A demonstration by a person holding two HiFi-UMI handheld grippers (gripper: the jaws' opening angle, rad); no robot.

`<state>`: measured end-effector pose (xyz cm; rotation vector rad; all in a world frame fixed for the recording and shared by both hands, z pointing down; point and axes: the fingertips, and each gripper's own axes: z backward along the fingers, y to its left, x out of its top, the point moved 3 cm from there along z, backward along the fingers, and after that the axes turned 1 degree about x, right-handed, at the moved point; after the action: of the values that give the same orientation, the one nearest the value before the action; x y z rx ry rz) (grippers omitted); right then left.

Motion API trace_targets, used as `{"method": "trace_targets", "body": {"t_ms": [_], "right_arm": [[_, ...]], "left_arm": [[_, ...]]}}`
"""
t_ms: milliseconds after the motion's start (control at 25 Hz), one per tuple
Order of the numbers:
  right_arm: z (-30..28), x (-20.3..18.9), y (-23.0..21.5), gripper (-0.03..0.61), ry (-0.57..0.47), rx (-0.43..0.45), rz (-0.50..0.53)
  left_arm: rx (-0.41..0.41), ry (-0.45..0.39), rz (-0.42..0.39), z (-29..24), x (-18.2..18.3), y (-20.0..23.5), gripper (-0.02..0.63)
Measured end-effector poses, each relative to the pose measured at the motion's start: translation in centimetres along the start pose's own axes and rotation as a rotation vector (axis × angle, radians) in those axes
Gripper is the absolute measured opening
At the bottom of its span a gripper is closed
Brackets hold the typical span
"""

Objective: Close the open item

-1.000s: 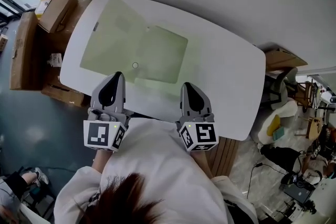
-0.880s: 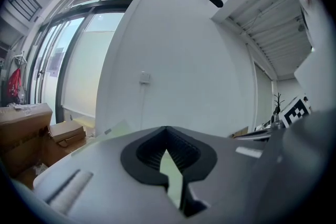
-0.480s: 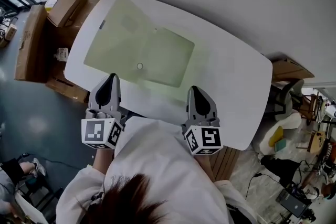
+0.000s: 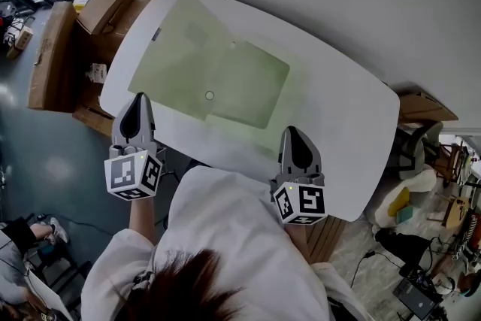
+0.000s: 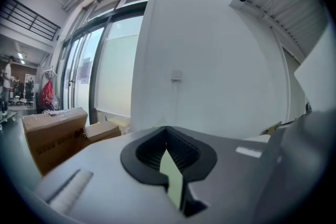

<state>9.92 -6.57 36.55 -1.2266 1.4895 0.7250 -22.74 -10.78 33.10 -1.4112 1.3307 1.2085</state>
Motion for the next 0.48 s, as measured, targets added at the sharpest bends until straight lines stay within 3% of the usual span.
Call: {"method": "trace_targets", "body": {"t_ms": [160,320,480], "right_arm": [[-0.2,-0.1,0.4,0.011,0.003,0.008,0.003],[-0.3,0.0,0.2,0.011,0.002,0.003,0.01],[-0.2,0.0,0.6,0.011,0.006,0.004,0.013]], "left_arm": [[0.082,0.021,0.02,-0.3,-0.2,3.3,0.011],[0.124,0.072,0.091,-0.9,-1.8,5.9,0.09],[0.13,0.128,0.152,-1.7,-4.0,7.4,0.127]]}}
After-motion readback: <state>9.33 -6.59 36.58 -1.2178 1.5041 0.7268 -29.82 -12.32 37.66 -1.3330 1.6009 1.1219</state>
